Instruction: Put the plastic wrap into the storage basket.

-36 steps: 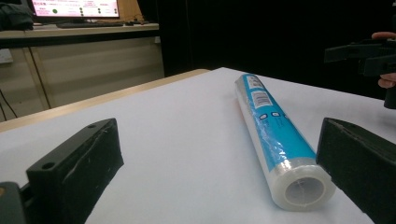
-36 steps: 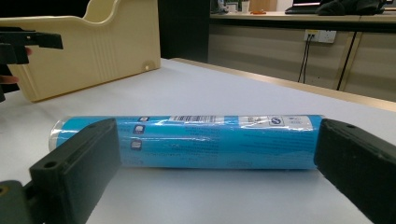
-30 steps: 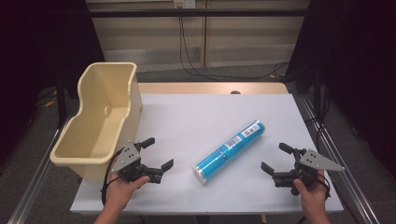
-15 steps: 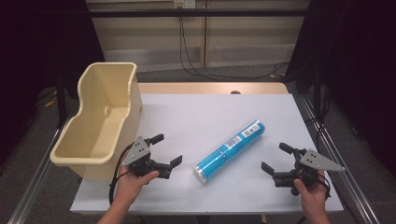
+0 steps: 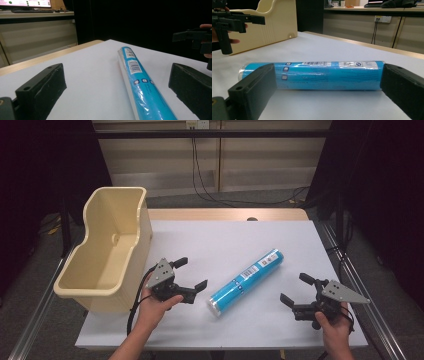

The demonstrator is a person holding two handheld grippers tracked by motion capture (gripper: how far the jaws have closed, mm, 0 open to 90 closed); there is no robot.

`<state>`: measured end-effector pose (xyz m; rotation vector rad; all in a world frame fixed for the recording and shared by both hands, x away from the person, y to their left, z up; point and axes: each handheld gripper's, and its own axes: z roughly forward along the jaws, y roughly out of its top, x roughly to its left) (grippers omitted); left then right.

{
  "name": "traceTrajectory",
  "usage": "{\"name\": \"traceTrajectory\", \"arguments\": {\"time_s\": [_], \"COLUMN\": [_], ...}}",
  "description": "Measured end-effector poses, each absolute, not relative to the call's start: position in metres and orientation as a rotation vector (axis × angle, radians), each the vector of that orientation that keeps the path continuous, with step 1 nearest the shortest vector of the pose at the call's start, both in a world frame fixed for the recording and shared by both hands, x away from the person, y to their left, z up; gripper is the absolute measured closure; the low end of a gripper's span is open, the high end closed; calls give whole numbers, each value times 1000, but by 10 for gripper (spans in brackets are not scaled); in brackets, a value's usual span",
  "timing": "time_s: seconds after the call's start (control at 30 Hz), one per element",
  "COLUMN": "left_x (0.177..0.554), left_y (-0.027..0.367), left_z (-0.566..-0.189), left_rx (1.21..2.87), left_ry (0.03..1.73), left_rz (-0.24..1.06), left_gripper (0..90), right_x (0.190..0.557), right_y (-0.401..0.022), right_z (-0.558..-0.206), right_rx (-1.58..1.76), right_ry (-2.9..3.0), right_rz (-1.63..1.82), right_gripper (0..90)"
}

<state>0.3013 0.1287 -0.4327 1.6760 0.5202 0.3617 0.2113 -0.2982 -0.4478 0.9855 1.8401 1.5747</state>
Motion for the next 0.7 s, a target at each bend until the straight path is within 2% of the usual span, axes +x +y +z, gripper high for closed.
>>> {"name": "traceTrajectory", "arguments": {"time_s": [0.5,0.7], "left_x": [316,321], "left_y": [96,82], "left_z": [-432,-436], "left_rx": [1706,1772], "left_ry": [521,532], "left_rz": [305,263], "left_gripper": [12,12], "right_x": [211,211], "right_y": [-298,-299], "right_z": [-448,-448], "right_rx": [986,987], "right_ry": [1842,1841], "right_rz": [1572,1572], "right_gripper": [2,1]}}
